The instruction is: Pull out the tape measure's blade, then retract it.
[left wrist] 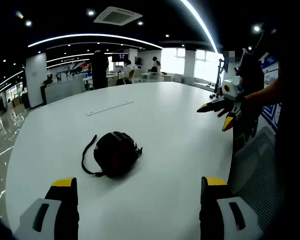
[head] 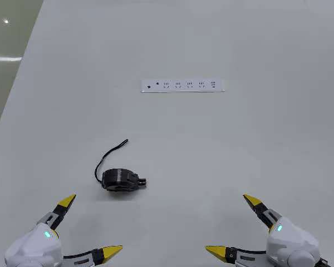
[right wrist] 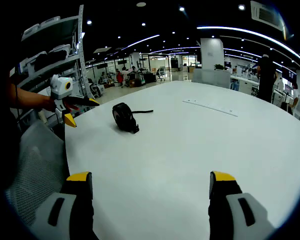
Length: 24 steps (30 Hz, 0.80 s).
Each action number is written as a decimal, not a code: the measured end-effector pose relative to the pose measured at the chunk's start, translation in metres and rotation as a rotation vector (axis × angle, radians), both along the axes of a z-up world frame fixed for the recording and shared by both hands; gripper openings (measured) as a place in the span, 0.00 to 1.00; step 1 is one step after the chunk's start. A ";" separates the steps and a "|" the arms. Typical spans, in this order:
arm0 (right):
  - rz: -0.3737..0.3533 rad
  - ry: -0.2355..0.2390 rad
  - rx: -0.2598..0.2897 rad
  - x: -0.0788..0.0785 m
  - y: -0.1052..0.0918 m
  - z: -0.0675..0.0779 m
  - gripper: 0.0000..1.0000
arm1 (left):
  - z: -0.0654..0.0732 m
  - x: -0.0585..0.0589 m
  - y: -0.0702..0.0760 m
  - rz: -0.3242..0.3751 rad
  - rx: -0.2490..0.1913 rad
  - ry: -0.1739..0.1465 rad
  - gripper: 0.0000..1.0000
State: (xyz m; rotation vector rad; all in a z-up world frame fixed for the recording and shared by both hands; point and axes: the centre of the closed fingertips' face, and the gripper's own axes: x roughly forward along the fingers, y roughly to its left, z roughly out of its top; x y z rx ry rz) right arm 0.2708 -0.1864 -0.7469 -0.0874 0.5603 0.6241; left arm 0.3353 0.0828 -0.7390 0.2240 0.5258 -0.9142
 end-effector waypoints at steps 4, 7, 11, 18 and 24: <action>-0.005 -0.001 -0.002 0.000 -0.002 0.000 0.99 | 0.000 -0.001 0.000 -0.004 0.000 0.002 1.00; -0.004 -0.001 -0.004 0.000 -0.002 0.000 0.99 | 0.000 0.000 0.000 -0.002 0.001 -0.003 1.00; -0.003 0.001 -0.005 0.000 -0.003 0.000 0.99 | 0.001 0.000 -0.001 0.000 -0.011 0.002 1.00; 0.000 0.005 -0.006 0.000 -0.003 -0.002 0.99 | 0.001 -0.001 -0.002 -0.005 -0.015 0.007 1.00; 0.000 0.006 -0.007 0.000 -0.003 -0.002 0.99 | 0.001 -0.001 -0.001 -0.007 -0.013 0.005 1.00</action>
